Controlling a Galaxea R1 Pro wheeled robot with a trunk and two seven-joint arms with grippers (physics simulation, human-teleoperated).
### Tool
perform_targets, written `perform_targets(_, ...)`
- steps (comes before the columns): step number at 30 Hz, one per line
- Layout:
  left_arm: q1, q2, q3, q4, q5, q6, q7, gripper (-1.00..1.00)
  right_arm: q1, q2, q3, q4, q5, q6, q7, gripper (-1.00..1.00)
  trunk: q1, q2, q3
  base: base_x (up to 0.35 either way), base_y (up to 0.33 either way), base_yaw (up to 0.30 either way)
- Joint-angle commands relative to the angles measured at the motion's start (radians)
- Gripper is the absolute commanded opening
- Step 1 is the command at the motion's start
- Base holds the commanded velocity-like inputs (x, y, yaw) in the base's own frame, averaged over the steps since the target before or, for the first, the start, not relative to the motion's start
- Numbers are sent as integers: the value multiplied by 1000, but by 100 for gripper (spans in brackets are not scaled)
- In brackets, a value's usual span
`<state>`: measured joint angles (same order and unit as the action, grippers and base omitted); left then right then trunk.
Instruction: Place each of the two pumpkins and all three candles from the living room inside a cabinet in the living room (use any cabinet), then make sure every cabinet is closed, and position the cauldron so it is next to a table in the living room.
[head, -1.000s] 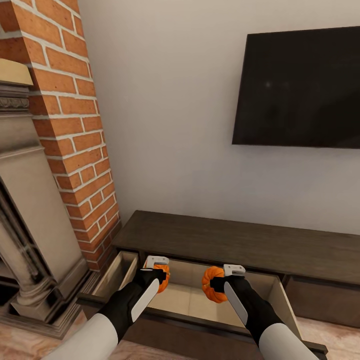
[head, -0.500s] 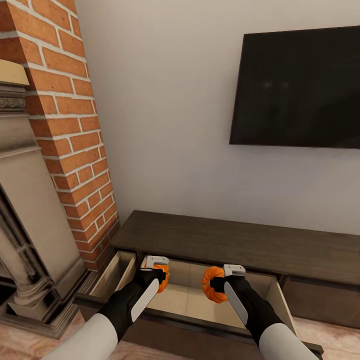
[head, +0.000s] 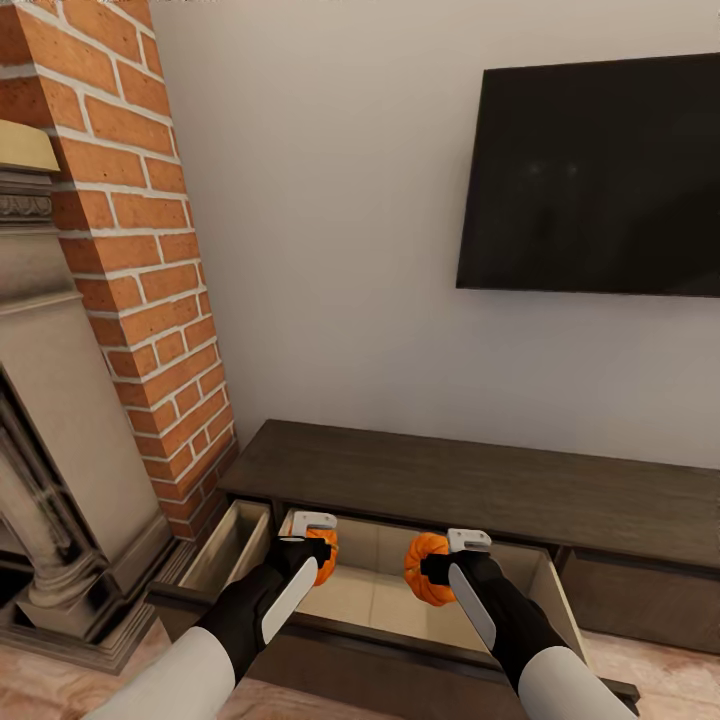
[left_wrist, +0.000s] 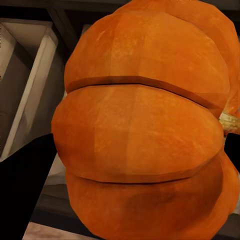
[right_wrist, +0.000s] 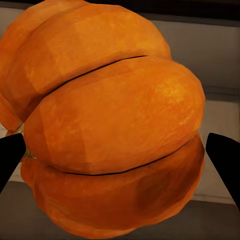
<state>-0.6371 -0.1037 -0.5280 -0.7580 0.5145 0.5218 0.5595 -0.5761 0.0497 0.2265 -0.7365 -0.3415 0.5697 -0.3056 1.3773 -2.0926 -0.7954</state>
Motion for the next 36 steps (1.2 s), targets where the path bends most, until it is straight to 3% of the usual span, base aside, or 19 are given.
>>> perform_targets(1,-1,1,-4,-1,10,1,11,-100,-1,-1,4,-1,-10,3,-10,-100,0,-1,-1,-3,-2,0)
perform_targets(9,-1,1,-4,-1,9,1,12,-100,-1,-1,4,-1,-11,3,-10,-100,0,-1,-1,0,0,0)
perform_targets(29,-1,1,-3,-1,10,-12,11,-100,-1,-1,3,-1,-11,-68,-10,-100,77,-141,-64,0,0,0)
perform_targets(36,-1,1,-3,-1,10,-12,11,-100,-1,-1,2,-1,-11,-73,-10,-100,92,-169,-76,0,0,0)
